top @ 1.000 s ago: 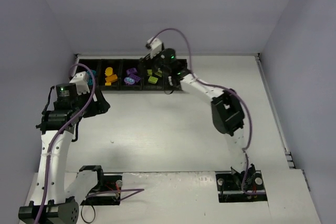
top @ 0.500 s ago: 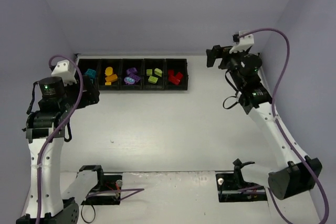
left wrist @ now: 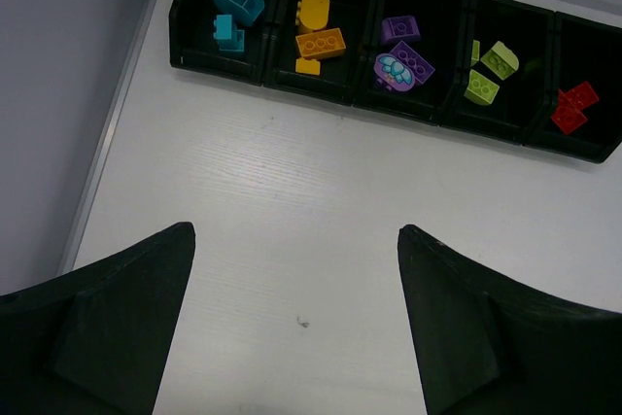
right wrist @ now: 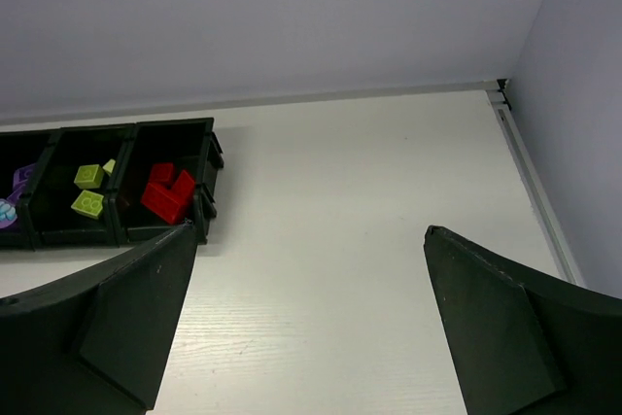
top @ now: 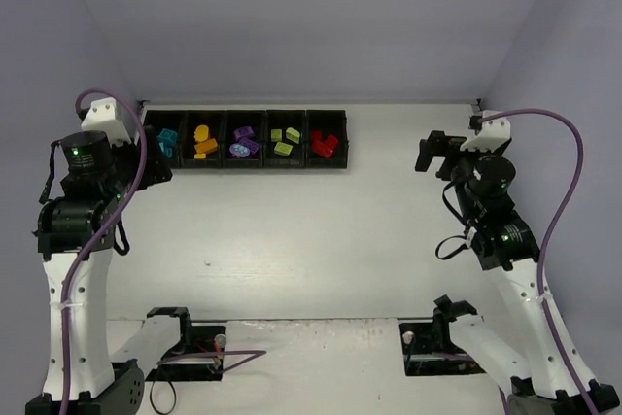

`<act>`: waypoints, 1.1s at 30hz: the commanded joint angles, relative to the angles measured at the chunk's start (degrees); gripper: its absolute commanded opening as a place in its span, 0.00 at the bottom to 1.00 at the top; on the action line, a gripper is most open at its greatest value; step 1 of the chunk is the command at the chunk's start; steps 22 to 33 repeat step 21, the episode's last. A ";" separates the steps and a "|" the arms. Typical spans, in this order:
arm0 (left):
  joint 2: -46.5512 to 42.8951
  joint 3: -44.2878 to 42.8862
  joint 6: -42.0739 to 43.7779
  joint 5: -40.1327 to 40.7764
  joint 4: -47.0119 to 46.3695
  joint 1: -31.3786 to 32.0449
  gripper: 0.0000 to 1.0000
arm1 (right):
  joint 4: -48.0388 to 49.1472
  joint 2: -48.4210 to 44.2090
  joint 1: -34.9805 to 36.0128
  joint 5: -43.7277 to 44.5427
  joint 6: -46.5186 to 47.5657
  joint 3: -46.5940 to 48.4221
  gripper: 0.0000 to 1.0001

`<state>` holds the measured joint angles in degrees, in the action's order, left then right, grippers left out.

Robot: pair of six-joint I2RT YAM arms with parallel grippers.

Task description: Sort the legos into containers by color

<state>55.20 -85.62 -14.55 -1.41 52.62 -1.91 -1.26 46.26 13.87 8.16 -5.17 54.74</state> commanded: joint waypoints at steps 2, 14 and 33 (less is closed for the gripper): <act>-1.76 3.70 -0.22 2.73 -5.33 0.24 0.78 | 1.70 1.55 0.11 2.56 -0.90 1.68 1.00; -4.58 10.57 -4.09 4.31 -7.71 0.24 0.78 | 2.31 1.90 1.60 3.79 -0.81 1.42 1.00; -4.57 11.00 -4.53 3.61 -7.44 0.24 0.78 | 2.49 2.08 2.39 3.79 -0.54 1.51 1.00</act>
